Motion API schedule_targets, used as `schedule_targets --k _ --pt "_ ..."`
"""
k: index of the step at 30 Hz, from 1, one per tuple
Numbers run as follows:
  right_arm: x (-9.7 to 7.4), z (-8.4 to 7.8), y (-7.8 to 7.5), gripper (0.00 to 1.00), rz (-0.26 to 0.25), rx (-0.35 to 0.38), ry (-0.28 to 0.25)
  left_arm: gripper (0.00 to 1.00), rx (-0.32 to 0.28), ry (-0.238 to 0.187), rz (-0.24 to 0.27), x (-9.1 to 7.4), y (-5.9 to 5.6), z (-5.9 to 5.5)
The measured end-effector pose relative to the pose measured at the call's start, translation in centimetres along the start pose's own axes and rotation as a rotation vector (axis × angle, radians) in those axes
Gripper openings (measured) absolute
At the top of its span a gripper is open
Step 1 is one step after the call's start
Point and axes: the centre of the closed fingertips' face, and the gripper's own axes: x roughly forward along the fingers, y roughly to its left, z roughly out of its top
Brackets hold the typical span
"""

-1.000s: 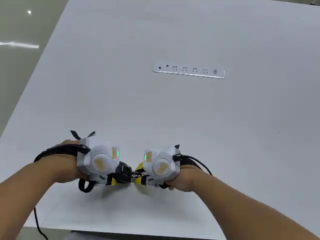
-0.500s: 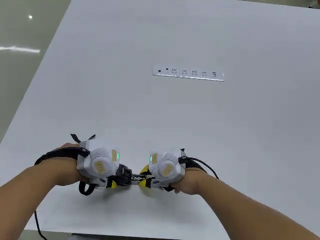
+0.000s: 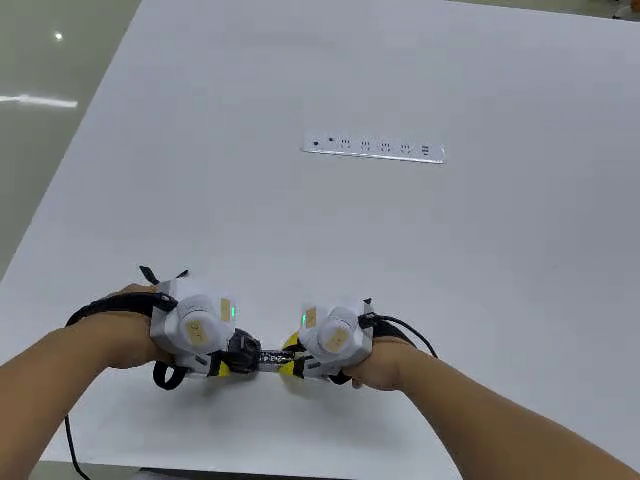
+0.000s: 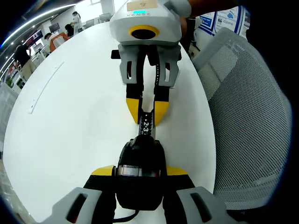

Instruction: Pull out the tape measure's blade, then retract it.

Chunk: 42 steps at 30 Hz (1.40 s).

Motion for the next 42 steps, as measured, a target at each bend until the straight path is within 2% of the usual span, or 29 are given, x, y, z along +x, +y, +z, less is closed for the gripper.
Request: schedule_targets --k 42 --pt "-3.2 -3.4 -0.3 0.14 -0.009 0.011 0.029 0.35 -0.016 -0.003 0.003 0.0 0.1 0.0"
